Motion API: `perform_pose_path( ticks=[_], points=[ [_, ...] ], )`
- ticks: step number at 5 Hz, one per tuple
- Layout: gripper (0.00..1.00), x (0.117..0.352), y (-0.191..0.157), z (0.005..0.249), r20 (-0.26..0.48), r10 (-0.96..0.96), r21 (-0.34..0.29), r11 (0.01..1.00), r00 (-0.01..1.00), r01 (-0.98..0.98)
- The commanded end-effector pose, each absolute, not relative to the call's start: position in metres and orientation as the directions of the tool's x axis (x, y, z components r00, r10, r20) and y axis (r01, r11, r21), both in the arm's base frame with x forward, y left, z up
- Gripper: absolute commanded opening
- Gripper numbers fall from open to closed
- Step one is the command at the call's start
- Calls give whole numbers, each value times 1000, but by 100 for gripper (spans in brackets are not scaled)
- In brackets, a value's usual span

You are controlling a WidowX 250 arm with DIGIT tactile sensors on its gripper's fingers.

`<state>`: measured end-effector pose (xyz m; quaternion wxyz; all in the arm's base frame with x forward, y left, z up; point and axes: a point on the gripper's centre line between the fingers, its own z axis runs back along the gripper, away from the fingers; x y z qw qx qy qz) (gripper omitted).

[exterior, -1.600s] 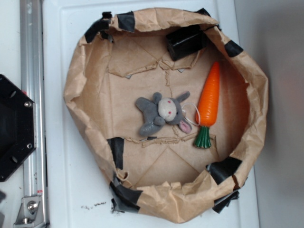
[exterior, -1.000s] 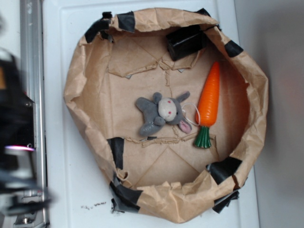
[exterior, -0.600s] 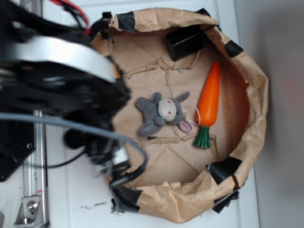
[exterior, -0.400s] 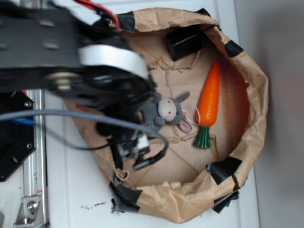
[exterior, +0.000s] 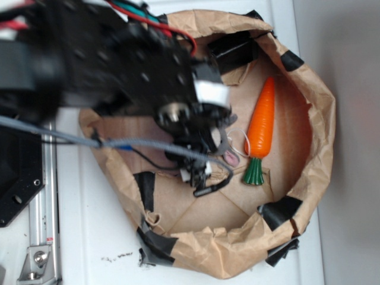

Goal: Grab the gray animal.

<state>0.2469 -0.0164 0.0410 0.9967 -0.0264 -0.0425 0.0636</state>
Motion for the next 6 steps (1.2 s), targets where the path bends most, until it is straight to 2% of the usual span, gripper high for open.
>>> perform_pose_path(
  ticks=[1, 2, 3, 4, 5, 6],
  points=[
    [0, 259, -21, 13, 140, 71, 99, 991, 988, -85],
    [0, 269, 2, 63, 125, 128, 140, 979, 984, -145],
    [0, 269, 17, 111, 153, 177, 22, 983, 972, -182],
    [0, 256, 27, 159, 92, 261, -10, 965, 961, -261],
    [0, 242, 30, 208, 63, 347, -51, 938, 936, -344],
    [100, 245, 23, 226, 66, 273, -51, 961, 960, -270]
  ],
)
